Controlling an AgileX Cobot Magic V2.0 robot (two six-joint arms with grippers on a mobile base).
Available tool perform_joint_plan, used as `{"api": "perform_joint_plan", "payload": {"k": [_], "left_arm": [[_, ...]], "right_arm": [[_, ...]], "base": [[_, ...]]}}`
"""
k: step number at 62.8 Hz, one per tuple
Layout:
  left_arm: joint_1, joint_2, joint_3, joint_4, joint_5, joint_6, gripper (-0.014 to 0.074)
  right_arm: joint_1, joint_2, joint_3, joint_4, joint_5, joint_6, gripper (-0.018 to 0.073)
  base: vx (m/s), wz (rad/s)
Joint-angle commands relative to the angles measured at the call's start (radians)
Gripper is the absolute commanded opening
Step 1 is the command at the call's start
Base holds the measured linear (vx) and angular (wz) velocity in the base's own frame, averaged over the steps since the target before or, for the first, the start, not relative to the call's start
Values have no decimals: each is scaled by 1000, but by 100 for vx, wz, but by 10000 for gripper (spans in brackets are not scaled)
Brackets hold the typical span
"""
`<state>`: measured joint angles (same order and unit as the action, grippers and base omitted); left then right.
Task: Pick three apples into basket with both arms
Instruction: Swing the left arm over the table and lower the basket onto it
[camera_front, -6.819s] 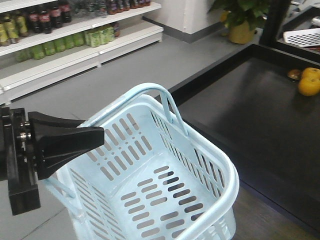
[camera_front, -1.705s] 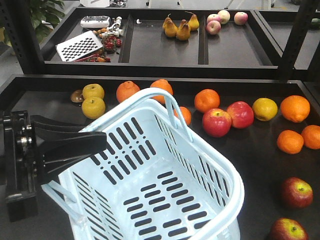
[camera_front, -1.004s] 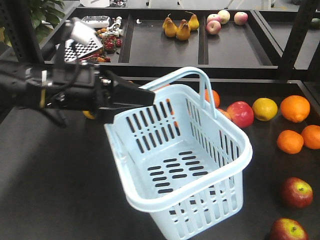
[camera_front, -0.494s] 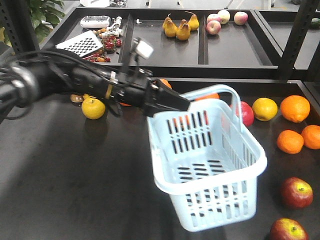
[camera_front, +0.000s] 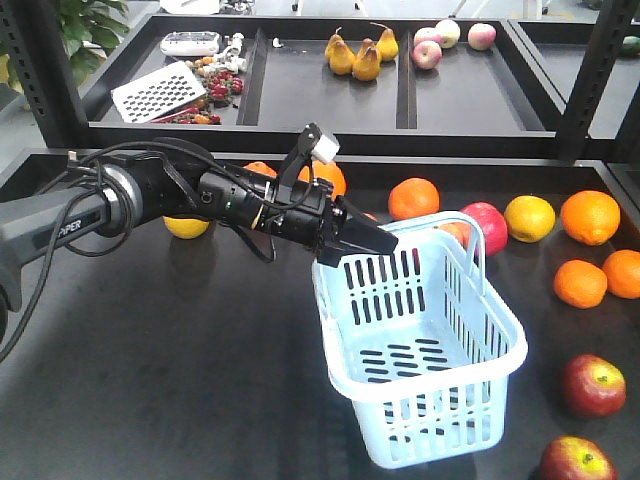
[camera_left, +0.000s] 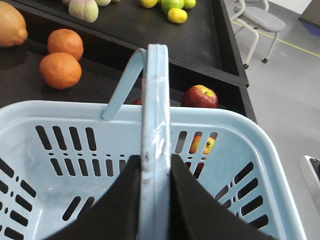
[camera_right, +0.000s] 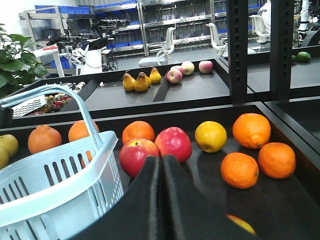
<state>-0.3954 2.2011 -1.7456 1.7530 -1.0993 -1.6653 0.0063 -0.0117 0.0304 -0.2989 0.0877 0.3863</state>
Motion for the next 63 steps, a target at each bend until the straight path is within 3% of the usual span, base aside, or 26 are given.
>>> {"api": "perform_joint_plan", "payload": {"k": [1,24,36,47,54,63], "left_arm": [[-2,-70,-36,51,-3,13,-6],[-2,-64,-36,51,18,11,-3],[-2,-64,-36,51,25,11,53],[-1,-64,-36,51,30,5,228],[-1,-66,-36,51,38,-44,393],[0,-75,-36,51,30,-84,531]], "right_arm": [[-5,-13,11,-11,-74,-2,-4],[-5,-13,11,-11,-74,-2,-4],[-5,-13,11,-11,-74,-2,-4],[-5,-13,11,-11,-74,-2,-4],[-5,-13,11,-11,-74,-2,-4],[-5,-13,11,-11,-74,-2,-4]], "base": [[0,0],[0,0],[0,0],[0,0],[0,0],[0,0]]}}
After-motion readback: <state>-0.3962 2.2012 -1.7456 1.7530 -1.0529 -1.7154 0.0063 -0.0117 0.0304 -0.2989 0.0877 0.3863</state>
